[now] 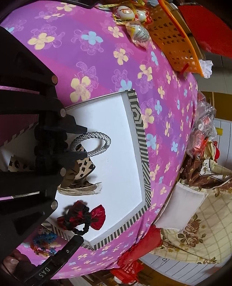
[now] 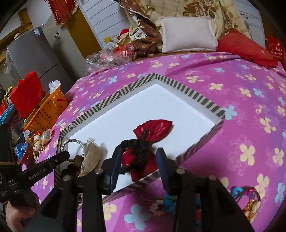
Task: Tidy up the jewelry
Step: 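Carry the bangle into the white box with the left tool while the right tool drops the hair tie inside, then move the right tool to the white heart-shaped clip and grasp it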
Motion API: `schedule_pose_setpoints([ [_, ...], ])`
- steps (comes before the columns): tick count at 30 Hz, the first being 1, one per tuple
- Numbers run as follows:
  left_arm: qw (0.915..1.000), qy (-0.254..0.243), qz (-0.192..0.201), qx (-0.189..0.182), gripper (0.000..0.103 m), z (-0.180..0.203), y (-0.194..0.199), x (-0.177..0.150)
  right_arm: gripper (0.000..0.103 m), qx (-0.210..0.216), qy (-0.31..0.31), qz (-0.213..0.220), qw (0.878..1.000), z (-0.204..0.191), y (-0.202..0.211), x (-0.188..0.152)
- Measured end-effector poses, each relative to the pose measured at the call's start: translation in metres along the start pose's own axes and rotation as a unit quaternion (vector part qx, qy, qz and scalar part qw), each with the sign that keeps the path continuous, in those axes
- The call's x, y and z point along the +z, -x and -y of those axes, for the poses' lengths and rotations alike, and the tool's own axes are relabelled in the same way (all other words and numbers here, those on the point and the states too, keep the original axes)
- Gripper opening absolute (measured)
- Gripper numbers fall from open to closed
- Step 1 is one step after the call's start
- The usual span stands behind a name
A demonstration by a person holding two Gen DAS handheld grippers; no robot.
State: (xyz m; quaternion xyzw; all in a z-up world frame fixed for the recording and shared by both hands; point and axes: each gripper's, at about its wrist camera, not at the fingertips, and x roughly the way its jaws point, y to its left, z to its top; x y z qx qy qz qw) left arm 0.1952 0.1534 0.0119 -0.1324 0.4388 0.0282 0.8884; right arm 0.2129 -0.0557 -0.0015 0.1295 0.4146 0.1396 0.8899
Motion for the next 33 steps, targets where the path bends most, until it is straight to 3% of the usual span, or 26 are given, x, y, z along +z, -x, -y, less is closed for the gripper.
schedule_pose_setpoints([
  [6, 0.9997, 0.002, 0.014, -0.020, 0.022, 0.005, 0.006, 0.000, 0.041, -0.017, 0.006, 0.013, 1.000, 0.022, 0.026, 0.001],
  [13, 0.9926, -0.052, 0.050, -0.098, 0.028, 0.043, 0.026, -0.009, 0.041, -0.056, 0.014, 0.025, 0.998, 0.083, 0.082, -0.015],
  [17, 0.9812, -0.115, 0.063, -0.142, 0.028, 0.081, 0.035, -0.025, 0.041, -0.070, 0.000, 0.026, 0.997, 0.122, 0.113, -0.036],
  [20, 0.9634, -0.182, 0.073, -0.183, 0.028, 0.114, 0.045, -0.044, 0.041, -0.084, -0.011, 0.026, 0.996, 0.140, 0.126, -0.051],
  [23, 0.9445, -0.237, 0.053, -0.221, 0.028, 0.141, 0.045, -0.066, 0.041, -0.076, -0.011, 0.026, 0.997, 0.143, 0.132, -0.058],
  [25, 0.9374, -0.258, 0.017, -0.233, 0.028, 0.155, 0.033, -0.080, 0.041, -0.066, 0.003, 0.014, 0.998, 0.138, 0.127, -0.062],
  [29, 0.9385, -0.273, -0.027, -0.210, 0.028, 0.167, 0.008, -0.094, 0.041, -0.069, 0.038, -0.016, 0.997, 0.124, 0.105, -0.070],
  [33, 0.9434, -0.259, -0.042, -0.203, 0.028, 0.166, -0.003, -0.094, 0.041, -0.077, 0.047, -0.037, 0.995, 0.122, 0.085, -0.074],
])
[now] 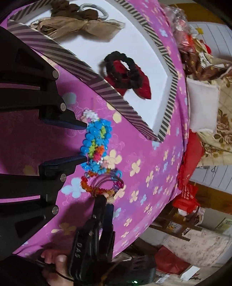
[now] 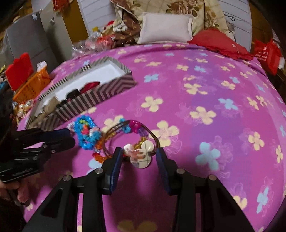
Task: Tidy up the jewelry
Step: 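Move the right tool to the white heart-shaped clip and grasp it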
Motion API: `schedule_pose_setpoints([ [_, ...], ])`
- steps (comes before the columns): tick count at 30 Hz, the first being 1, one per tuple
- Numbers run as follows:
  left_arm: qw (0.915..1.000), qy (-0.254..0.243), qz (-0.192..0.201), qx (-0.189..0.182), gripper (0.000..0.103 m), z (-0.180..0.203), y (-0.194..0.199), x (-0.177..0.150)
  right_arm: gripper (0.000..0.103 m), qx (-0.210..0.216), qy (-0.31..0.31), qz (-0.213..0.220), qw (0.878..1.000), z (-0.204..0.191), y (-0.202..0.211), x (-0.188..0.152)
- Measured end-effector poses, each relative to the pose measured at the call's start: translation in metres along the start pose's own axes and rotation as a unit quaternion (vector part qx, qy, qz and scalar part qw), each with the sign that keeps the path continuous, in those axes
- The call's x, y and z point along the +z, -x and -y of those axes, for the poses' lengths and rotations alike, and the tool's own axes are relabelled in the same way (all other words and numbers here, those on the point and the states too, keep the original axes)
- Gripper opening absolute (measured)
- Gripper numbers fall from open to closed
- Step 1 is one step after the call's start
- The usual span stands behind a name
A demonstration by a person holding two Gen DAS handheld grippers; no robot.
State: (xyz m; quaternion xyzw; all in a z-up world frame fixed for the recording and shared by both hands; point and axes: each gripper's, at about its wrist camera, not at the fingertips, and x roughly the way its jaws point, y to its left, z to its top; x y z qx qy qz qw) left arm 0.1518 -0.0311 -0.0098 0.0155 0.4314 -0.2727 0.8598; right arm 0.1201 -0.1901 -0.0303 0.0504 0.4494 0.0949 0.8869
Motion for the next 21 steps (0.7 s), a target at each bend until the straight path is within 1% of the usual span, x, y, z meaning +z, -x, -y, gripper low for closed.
schedule_pose_setpoints([
  [2, 1.0000, 0.005, 0.004, 0.000, 0.028, -0.002, 0.001, -0.001, 0.042, -0.003, 0.005, 0.008, 1.000, -0.001, 0.000, -0.001],
  [5, 0.9999, 0.013, 0.005, 0.004, 0.028, -0.003, 0.000, -0.002, 0.040, -0.010, 0.018, 0.005, 1.000, -0.007, 0.001, -0.004],
  [6, 0.9999, 0.016, 0.004, 0.005, 0.028, -0.004, -0.001, -0.002, 0.035, -0.013, 0.026, 0.003, 1.000, -0.009, 0.002, -0.004],
  [9, 0.9998, 0.018, 0.005, 0.002, 0.028, -0.007, 0.000, -0.004, 0.035, -0.010, 0.039, 0.000, 0.999, -0.014, 0.005, -0.008],
  [12, 0.9998, 0.021, 0.005, -0.001, 0.028, -0.008, 0.001, -0.004, 0.035, -0.012, 0.041, 0.006, 0.999, -0.017, 0.015, -0.013],
  [16, 0.9996, 0.027, 0.005, -0.008, 0.028, -0.010, 0.000, -0.004, 0.035, -0.014, 0.022, 0.018, 1.000, -0.014, 0.041, -0.019],
  [19, 0.9995, 0.030, 0.006, -0.012, 0.028, -0.011, -0.002, -0.003, 0.035, -0.013, -0.023, 0.027, 0.999, -0.001, 0.057, -0.026],
  [21, 0.9994, 0.030, 0.007, -0.017, 0.028, -0.010, -0.004, 0.000, 0.035, -0.010, -0.048, 0.019, 0.999, 0.008, 0.056, -0.029],
])
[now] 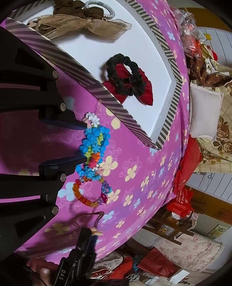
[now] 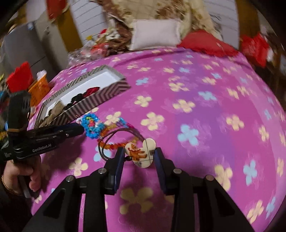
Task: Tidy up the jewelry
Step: 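Move the right tool to the white heart-shaped clip and grasp it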
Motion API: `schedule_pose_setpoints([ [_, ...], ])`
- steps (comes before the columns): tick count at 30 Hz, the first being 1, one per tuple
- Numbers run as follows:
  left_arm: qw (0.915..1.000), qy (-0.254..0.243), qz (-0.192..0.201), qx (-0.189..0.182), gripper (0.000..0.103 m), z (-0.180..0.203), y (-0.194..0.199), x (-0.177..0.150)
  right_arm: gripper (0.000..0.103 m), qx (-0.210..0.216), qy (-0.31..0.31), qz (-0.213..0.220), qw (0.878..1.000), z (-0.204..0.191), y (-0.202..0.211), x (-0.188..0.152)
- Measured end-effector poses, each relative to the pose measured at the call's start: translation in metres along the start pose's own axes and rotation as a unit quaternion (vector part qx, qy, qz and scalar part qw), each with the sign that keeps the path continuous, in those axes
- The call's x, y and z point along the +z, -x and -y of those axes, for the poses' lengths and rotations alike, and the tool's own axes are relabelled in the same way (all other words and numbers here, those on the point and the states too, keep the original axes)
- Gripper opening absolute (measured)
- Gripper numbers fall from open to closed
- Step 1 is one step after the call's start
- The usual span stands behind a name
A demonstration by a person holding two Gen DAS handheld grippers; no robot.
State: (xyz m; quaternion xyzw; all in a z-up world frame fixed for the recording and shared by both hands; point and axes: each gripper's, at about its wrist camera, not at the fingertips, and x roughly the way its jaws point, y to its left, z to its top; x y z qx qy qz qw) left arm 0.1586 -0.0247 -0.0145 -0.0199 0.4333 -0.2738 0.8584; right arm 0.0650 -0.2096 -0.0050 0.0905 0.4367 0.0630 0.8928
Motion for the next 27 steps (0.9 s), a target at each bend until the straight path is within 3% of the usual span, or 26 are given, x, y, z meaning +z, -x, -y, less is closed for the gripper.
schedule_pose_setpoints([
  [11, 0.9999, 0.004, 0.010, -0.010, 0.028, 0.001, -0.007, 0.006, 0.035, -0.003, -0.016, -0.019, 1.000, 0.007, -0.014, -0.002],
  [13, 0.9999, 0.000, 0.008, -0.007, 0.020, 0.003, -0.007, 0.007, 0.035, -0.004, -0.016, -0.021, 1.000, 0.006, -0.015, -0.003],
  [14, 1.0000, -0.001, 0.005, -0.007, 0.008, 0.003, -0.008, 0.006, 0.035, -0.004, -0.016, -0.022, 1.000, 0.006, -0.016, -0.004],
  [15, 1.0000, 0.000, 0.002, -0.009, 0.003, 0.004, -0.009, 0.006, 0.035, -0.005, -0.016, -0.022, 1.000, 0.006, -0.016, -0.004],
  [17, 0.9999, 0.003, -0.005, -0.010, 0.000, 0.004, -0.009, 0.003, 0.035, -0.007, -0.014, -0.022, 1.000, 0.005, -0.016, -0.004],
  [25, 0.9996, -0.023, 0.011, -0.014, 0.000, 0.016, 0.031, -0.016, 0.035, 0.001, -0.012, -0.012, 1.000, 0.004, -0.010, -0.002],
  [27, 0.9997, -0.008, 0.015, -0.017, 0.011, 0.012, 0.028, -0.012, 0.035, 0.002, -0.013, -0.010, 1.000, 0.004, -0.009, -0.002],
])
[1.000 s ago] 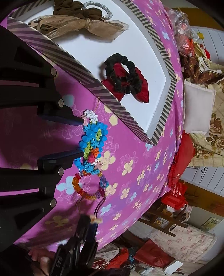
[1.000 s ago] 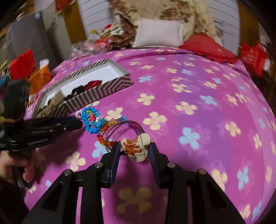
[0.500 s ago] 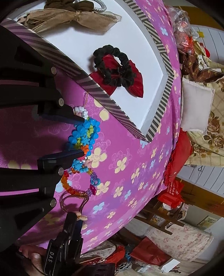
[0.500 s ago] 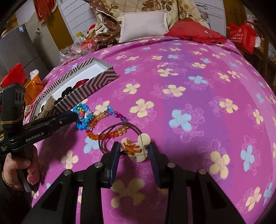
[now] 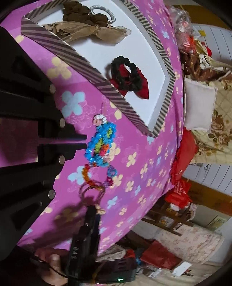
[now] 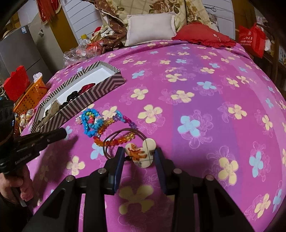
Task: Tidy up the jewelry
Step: 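Move the right tool to the white heart-shaped clip and grasp it, then grasp the blue beaded bracelet with the left tool and lift it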
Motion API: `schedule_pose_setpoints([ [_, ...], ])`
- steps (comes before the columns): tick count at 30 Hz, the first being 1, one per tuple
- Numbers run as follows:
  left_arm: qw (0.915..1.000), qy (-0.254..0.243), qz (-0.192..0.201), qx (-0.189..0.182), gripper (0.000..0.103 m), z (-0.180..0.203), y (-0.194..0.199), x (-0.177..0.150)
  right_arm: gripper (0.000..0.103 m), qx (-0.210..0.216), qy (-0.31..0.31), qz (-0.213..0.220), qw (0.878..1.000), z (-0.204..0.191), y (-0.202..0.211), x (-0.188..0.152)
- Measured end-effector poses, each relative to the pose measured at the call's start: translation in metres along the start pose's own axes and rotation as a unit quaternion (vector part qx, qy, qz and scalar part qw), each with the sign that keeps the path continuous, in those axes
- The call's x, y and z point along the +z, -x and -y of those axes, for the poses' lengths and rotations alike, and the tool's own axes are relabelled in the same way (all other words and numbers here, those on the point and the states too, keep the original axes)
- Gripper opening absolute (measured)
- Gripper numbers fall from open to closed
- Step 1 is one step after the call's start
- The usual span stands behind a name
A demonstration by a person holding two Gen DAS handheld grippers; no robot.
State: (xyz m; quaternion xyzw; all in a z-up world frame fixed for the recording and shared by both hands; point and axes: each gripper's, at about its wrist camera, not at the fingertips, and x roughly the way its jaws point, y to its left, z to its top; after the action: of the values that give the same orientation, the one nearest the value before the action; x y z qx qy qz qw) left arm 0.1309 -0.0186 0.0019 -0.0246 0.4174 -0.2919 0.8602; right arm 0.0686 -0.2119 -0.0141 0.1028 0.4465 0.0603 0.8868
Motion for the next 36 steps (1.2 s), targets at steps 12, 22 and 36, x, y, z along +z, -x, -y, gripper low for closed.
schedule_pose_setpoints([
  [12, 0.9994, 0.026, -0.016, 0.013, 0.018, 0.003, -0.046, 0.020, 0.035, 0.004, 0.017, -0.015, 1.000, -0.008, -0.009, -0.004],
  [22, 0.9990, 0.034, -0.013, 0.025, 0.017, 0.001, -0.055, 0.027, 0.035, -0.002, 0.020, -0.019, 1.000, -0.010, -0.014, -0.007],
  [36, 0.9993, -0.004, -0.014, -0.034, 0.009, 0.015, 0.023, -0.021, 0.035, 0.019, -0.008, -0.005, 1.000, -0.001, 0.011, -0.010],
])
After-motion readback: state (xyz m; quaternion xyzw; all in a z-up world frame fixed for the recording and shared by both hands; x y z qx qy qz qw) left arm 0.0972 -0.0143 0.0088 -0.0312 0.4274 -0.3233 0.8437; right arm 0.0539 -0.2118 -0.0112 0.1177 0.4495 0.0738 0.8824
